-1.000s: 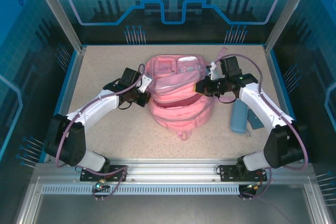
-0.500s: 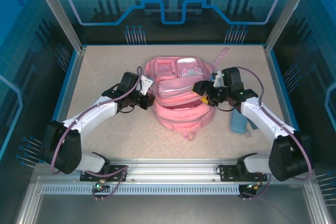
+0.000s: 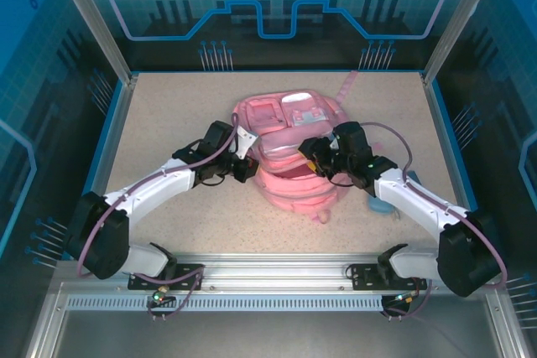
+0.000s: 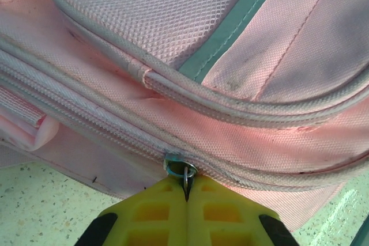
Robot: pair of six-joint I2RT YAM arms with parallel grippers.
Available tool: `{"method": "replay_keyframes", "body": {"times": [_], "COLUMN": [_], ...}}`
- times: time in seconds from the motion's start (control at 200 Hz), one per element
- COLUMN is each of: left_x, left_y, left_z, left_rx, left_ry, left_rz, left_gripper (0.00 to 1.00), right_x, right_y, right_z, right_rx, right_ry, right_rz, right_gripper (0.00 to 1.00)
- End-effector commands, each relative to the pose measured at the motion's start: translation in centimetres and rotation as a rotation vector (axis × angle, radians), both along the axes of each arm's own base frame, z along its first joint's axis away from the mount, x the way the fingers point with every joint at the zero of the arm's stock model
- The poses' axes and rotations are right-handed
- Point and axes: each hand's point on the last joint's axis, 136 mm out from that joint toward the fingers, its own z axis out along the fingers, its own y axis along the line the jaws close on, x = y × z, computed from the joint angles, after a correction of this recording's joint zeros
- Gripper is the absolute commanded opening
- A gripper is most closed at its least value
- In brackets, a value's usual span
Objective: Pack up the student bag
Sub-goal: Unzip the student bag at the top-center of the table.
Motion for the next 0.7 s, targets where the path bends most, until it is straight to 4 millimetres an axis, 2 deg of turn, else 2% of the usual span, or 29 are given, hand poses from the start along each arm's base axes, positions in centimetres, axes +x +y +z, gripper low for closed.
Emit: {"method": "replay_keyframes", "body": {"times": [0.0,0.115,0.195,0.285,0.29,0.31,0.695], "left_x": [0.0,0.5,1.1,1.9,2.0,2.1,6.4], "left_y": [-0.4,1.6,3.5,5.0,5.1,5.3,7.5], "left_z": [2.6,2.1,1.6,1.1,1.1,1.0,-0.2], "left_rx": [-0.016,0.084,0.150,0.162,0.161,0.160,0.216], "left_ry": [-0.094,-0.108,-0.110,-0.091,-0.090,-0.084,-0.050], "left_rz": [-0.022,0.038,0.108,0.173,0.177,0.185,0.222], "left_gripper": [0.00,0.00,0.00,0.00,0.00,0.00,0.00], "right_x": [-0.2,-0.6,-0.9,-1.7,-1.5,-1.3,-2.2], "right_y": [0.2,-0.2,-0.3,-0.5,-0.4,-0.3,0.0], "right_z": [0.8,0.8,1.0,0.2,0.9,1.4,0.9], "right_rx": [-0.026,-0.092,-0.118,-0.155,-0.150,-0.150,-0.189], "right_ry": [-0.012,-0.014,-0.023,-0.011,-0.025,-0.037,-0.040], "right_rz": [0.003,0.034,0.059,0.096,0.096,0.103,0.218], "right_gripper": [0.28,0.15,0.11,0.09,0.09,0.09,0.06]}}
